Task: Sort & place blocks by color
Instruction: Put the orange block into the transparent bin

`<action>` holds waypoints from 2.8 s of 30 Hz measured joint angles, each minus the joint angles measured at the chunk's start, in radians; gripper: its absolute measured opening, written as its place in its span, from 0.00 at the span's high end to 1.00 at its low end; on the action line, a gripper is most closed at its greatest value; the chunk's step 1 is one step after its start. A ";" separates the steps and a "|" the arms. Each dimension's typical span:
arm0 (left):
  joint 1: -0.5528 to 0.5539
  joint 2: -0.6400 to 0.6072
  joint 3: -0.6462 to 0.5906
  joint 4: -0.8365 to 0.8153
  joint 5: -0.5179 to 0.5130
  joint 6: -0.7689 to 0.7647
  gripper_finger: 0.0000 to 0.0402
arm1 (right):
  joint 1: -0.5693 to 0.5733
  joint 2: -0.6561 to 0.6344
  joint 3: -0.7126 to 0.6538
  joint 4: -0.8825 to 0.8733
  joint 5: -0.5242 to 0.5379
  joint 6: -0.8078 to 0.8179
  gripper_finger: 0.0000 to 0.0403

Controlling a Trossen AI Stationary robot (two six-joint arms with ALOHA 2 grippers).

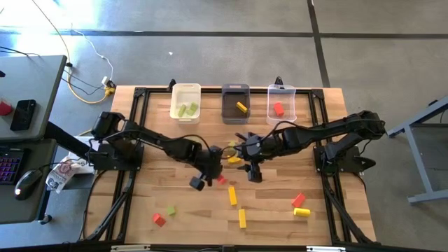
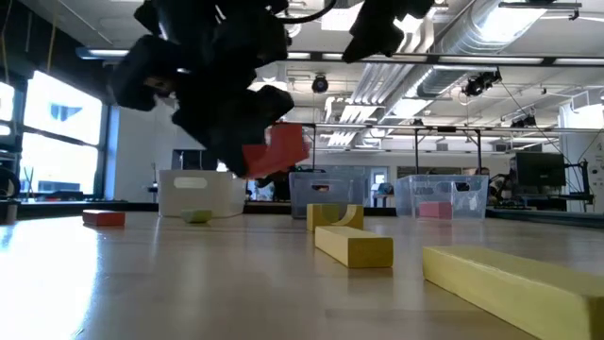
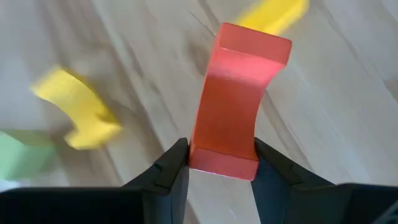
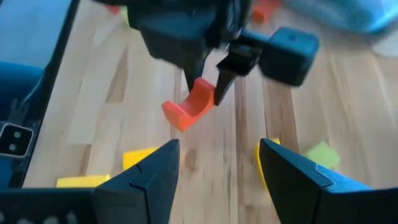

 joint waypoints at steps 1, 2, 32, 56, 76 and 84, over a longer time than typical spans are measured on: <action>0.009 0.000 0.000 0.024 0.000 -0.006 0.72 | 0.000 0.000 0.000 -0.014 0.000 0.014 0.48; 0.017 0.000 0.000 0.047 -0.001 -0.012 0.72 | 0.000 0.000 0.000 -0.025 0.001 0.024 0.48; 0.056 0.001 0.001 0.418 -0.190 -0.205 0.72 | 0.085 0.000 0.000 -0.123 0.243 -0.012 0.48; 0.057 0.001 0.001 0.506 -0.224 -0.295 0.72 | 0.085 0.000 0.000 -0.158 0.323 0.006 0.74; 0.062 0.001 0.001 0.450 -0.221 -0.410 0.49 | 0.084 0.000 0.000 -0.229 0.365 0.120 0.74; 0.077 0.001 0.001 0.362 -0.235 -0.419 0.45 | 0.084 0.001 0.000 -0.373 0.459 0.272 0.74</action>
